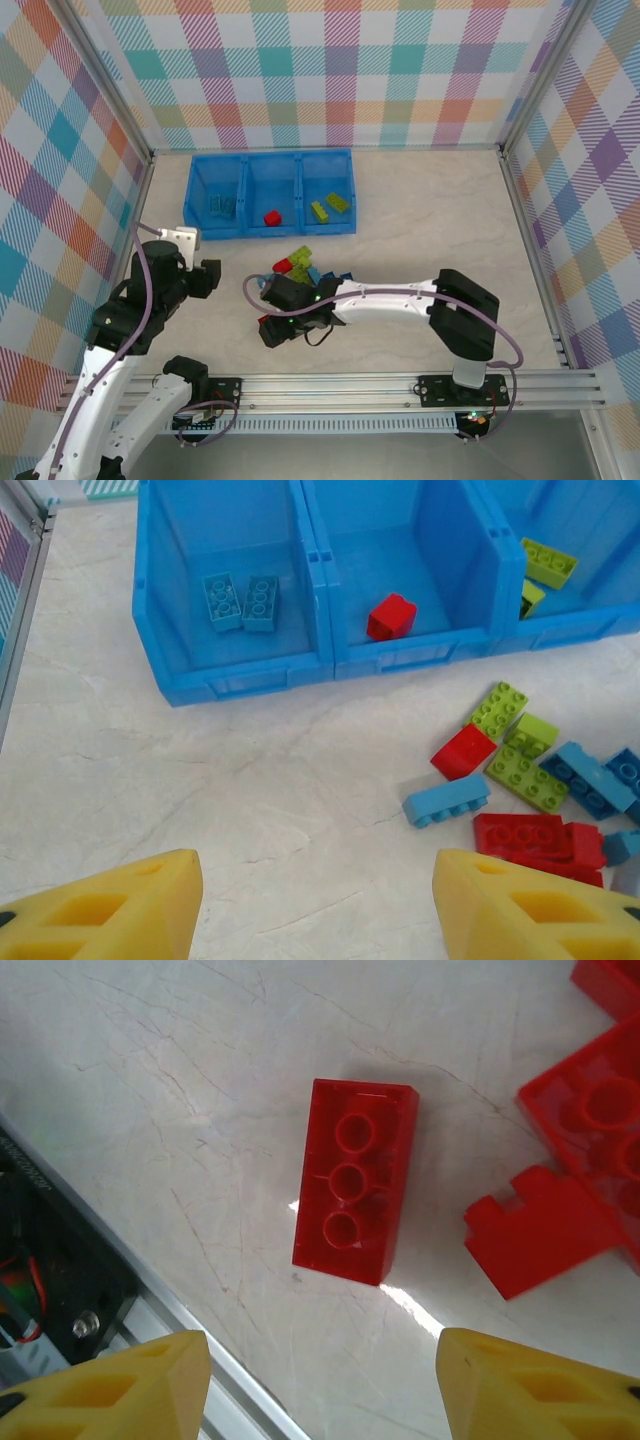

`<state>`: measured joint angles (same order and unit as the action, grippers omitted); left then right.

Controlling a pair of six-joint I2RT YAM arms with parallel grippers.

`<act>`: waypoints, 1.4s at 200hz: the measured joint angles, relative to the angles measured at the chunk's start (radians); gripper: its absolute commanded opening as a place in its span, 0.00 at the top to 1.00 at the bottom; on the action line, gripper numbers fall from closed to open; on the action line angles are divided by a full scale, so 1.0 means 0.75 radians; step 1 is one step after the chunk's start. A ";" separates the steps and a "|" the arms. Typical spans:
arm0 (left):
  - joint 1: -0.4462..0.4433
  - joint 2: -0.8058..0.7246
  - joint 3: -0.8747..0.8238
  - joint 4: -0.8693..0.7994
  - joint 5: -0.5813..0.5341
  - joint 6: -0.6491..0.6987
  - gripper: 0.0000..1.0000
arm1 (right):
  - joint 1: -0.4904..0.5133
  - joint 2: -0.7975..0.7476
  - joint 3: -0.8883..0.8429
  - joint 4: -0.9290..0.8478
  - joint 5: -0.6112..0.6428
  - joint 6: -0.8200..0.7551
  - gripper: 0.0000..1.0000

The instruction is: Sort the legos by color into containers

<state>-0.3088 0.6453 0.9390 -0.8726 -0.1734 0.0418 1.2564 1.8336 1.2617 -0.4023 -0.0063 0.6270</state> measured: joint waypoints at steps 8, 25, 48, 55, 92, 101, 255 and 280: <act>0.000 -0.002 -0.005 -0.005 0.000 0.001 0.36 | 0.003 0.023 0.008 0.005 0.006 0.002 0.38; 0.000 -0.003 -0.014 -0.018 0.000 0.003 0.35 | 0.006 0.085 0.044 0.009 0.015 0.002 0.38; 0.000 -0.014 -0.028 -0.023 0.001 0.005 0.34 | 0.010 0.166 0.118 0.010 0.058 -0.005 0.38; 0.000 -0.020 -0.031 -0.023 0.001 0.005 0.34 | 0.011 0.186 0.150 0.011 0.074 -0.009 0.38; 0.000 -0.052 -0.046 -0.024 0.010 0.006 0.33 | 0.022 0.307 0.298 -0.021 0.205 -0.051 0.43; 0.000 -0.058 -0.046 -0.024 0.008 0.006 0.33 | 0.027 0.324 0.319 -0.035 0.243 -0.061 0.47; 0.000 -0.050 -0.047 -0.021 0.002 0.006 0.31 | 0.049 0.288 0.195 -0.125 0.313 -0.188 0.78; 0.000 -0.063 -0.061 -0.016 0.070 0.043 0.26 | 0.051 0.252 0.156 -0.097 0.302 -0.188 0.79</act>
<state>-0.3088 0.5983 0.8932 -0.8848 -0.1207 0.0742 1.2945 2.0228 1.3785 -0.4751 0.2203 0.4862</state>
